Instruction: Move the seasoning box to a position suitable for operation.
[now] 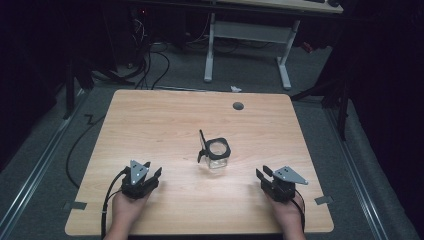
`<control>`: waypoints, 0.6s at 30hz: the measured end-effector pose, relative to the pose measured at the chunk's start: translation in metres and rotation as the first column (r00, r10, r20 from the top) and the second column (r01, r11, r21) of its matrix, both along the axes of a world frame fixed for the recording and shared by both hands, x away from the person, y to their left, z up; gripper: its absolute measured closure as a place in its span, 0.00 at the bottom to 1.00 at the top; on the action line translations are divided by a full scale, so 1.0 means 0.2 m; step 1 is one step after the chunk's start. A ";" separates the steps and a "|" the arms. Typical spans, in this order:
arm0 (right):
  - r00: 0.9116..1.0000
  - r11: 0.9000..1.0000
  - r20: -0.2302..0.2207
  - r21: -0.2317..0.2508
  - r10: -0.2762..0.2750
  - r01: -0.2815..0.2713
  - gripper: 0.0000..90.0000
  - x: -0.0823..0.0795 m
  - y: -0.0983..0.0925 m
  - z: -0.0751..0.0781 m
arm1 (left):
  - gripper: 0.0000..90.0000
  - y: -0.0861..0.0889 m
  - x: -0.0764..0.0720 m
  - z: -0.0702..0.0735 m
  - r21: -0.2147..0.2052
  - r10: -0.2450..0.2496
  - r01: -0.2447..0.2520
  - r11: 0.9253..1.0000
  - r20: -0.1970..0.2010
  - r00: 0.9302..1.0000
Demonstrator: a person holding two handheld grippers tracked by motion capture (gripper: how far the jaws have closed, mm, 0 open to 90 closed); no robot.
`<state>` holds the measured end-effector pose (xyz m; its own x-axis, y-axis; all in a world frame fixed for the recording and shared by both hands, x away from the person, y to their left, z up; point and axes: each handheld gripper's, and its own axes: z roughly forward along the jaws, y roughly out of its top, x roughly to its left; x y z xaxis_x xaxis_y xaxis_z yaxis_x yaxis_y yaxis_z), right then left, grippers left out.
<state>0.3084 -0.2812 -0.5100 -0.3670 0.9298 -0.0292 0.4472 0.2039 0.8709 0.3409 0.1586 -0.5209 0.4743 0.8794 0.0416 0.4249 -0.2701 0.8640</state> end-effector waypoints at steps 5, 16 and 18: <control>1.000 1.000 0.000 -0.003 0.011 -0.011 0.78 0.01 0.02 0.00 | 0.62 0.02 -0.01 0.00 -0.002 0.004 -0.004 1.000 -0.008 1.000; 1.000 1.000 -0.008 -0.002 0.029 -0.029 0.99 0.08 0.06 0.07 | 0.68 0.09 -0.01 0.00 -0.040 0.001 -0.001 0.999 0.002 1.000; 0.999 0.999 -0.008 0.001 0.033 -0.033 1.00 0.10 0.07 0.08 | 0.66 0.11 -0.02 0.01 -0.033 0.006 -0.005 0.999 0.015 1.000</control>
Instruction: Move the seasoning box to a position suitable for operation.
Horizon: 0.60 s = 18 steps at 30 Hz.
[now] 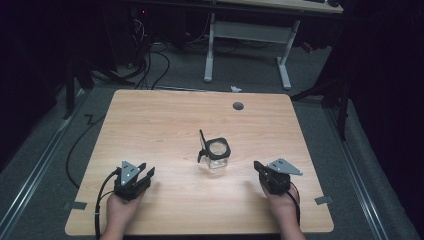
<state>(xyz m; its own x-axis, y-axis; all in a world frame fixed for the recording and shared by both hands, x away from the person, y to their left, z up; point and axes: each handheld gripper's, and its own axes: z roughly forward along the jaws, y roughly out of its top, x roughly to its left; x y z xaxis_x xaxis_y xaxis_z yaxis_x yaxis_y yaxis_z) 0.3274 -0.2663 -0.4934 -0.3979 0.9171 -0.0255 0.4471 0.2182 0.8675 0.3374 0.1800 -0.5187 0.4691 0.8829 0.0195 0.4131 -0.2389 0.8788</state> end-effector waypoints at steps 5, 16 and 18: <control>1.000 1.000 -0.003 0.006 0.007 -0.007 1.00 0.07 0.04 0.02 | 0.65 0.01 0.00 0.01 -0.006 -0.004 0.004 1.000 -0.016 1.000; 0.998 0.998 -0.034 -0.040 0.045 -0.046 1.00 0.29 0.19 0.02 | 0.68 0.00 -0.02 0.01 -0.027 0.010 -0.010 1.000 -0.006 1.000; 0.998 0.997 -0.037 -0.047 0.052 -0.054 1.00 0.32 0.20 0.03 | 0.68 0.00 -0.02 0.01 -0.018 0.010 -0.010 1.000 -0.004 1.000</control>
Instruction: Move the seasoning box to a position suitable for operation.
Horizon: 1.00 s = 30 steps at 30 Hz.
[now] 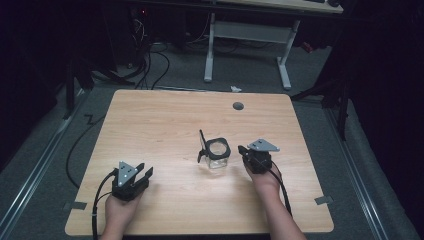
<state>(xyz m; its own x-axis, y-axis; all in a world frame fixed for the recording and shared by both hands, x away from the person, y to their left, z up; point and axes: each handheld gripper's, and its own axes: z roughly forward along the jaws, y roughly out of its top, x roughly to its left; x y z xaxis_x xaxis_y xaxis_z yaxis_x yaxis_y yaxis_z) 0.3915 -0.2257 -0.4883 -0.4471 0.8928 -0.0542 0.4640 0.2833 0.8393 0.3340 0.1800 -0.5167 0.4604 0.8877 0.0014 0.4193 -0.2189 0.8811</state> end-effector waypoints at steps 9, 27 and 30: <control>0.999 0.999 -0.015 -0.021 0.028 -0.029 1.00 0.11 0.07 -0.02 | 0.67 0.00 0.00 -0.01 -0.005 -0.005 0.005 1.000 -0.011 1.000; 0.992 0.992 0.029 0.010 0.125 -0.125 1.00 -0.06 0.18 -0.02 | 0.69 -0.24 -0.01 -0.03 -0.013 -0.108 0.107 0.994 -0.076 0.991; 0.993 0.993 0.028 0.001 0.118 -0.118 1.00 0.03 0.19 -0.03 | 0.74 -0.34 -0.02 -0.03 0.022 -0.114 0.115 0.993 -0.069 0.991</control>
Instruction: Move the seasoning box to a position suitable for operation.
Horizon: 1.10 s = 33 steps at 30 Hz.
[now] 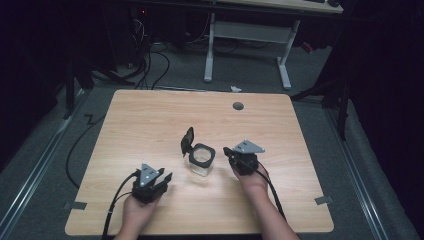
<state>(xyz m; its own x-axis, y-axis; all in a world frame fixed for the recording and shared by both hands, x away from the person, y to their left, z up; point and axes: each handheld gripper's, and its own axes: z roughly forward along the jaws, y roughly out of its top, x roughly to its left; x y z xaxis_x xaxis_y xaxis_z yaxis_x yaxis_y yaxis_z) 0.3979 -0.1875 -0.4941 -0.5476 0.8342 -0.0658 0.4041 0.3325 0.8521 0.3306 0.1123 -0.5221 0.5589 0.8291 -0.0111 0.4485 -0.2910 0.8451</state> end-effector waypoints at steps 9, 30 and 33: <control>0.995 0.995 -0.005 -0.019 0.102 -0.102 1.00 -0.02 0.15 -0.07 | 0.87 -0.17 0.13 0.00 -0.012 0.027 -0.028 1.000 -0.041 0.999; 0.999 1.000 0.031 0.007 -0.019 0.019 1.00 -0.26 -0.08 0.00 | 0.94 -0.26 0.13 0.05 -0.072 -0.059 0.058 0.996 -0.014 0.998; 0.999 0.999 0.049 0.040 -0.014 0.012 1.00 -0.31 -0.09 0.03 | 0.99 -0.22 0.22 0.14 -0.070 -0.022 0.024 0.997 0.031 0.999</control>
<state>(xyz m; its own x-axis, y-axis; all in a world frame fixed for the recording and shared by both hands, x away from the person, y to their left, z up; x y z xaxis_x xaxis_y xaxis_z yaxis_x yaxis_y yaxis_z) 0.3352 -0.2056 -0.4875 -0.5337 0.8436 -0.0591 0.3651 0.2929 0.8837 0.3751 0.0674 -0.4944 0.5785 0.8141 -0.0512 0.4160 -0.2405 0.8770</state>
